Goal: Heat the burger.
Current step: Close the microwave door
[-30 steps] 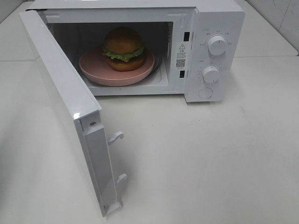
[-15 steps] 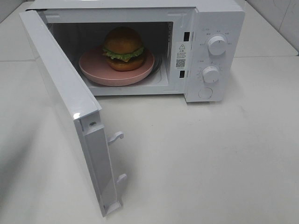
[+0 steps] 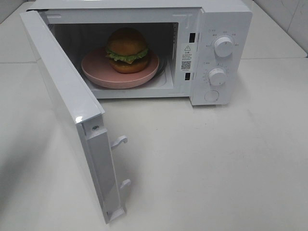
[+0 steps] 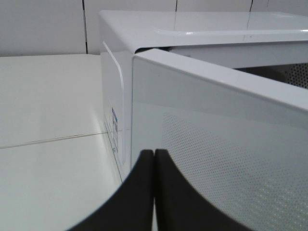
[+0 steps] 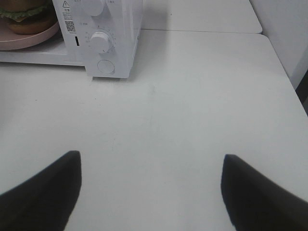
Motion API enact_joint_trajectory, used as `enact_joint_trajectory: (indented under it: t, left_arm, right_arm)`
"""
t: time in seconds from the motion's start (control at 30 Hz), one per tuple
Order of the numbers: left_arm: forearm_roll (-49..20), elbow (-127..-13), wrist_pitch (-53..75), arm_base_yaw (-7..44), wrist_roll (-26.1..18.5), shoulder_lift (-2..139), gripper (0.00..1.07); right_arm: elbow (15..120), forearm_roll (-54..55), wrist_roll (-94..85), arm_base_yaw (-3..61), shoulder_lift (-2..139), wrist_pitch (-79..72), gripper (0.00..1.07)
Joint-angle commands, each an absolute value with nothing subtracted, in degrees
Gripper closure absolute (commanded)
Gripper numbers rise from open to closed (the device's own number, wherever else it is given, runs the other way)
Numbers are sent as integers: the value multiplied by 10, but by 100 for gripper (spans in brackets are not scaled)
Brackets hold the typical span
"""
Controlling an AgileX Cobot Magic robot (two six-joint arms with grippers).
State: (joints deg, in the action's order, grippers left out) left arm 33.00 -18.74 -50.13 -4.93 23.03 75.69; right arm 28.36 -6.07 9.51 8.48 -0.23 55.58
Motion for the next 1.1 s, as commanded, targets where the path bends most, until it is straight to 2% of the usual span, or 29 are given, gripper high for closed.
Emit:
enact_joint_trajectory:
  t: [0.03, 0.2, 0.3, 0.37, 0.4, 0.43, 0.47, 0.53, 0.67, 0.73, 0.83, 1.03, 1.1]
  left_arm:
    - [335, -194, -516, -46, 236, 772, 107]
    - [335, -194, -520, -46, 236, 782, 107]
    - [332, -194, -517, -29, 231, 787, 107]
    - [318, -198, -501, 10, 195, 796, 107]
    - [318, -198, -501, 10, 195, 796, 107]
    - [285, -198, -492, 34, 175, 806, 107]
    - [285, -198, -492, 34, 175, 806, 107]
    - [248, -198, -492, 67, 147, 820, 107]
    - [229, -198, -493, 101, 138, 838, 107]
    - [191, -198, -503, 138, 121, 859, 107]
    - [161, -198, -521, 157, 118, 877, 107]
    - [152, -207, -531, 183, 117, 900, 107]
    - [137, -223, -536, 211, 115, 923, 107]
  right_arm:
    - [283, -62, 99, 81, -18, 552, 31]
    - [283, -62, 99, 81, -18, 552, 31]
    - [283, -62, 99, 81, -18, 552, 31]
    - [283, -62, 99, 81, -18, 552, 31]
    - [283, -62, 99, 81, -18, 552, 31]
    - [283, -62, 99, 81, -18, 552, 31]
    - [283, -62, 99, 81, -18, 552, 31]
    - [283, -62, 99, 81, -18, 552, 31]
    - [283, -62, 99, 81, -18, 552, 31]
    - [283, -62, 99, 81, -18, 552, 31]
    - [283, -62, 99, 81, -18, 552, 31]
    - [283, -62, 99, 81, -18, 552, 31]
    - [283, -62, 99, 81, -18, 552, 31]
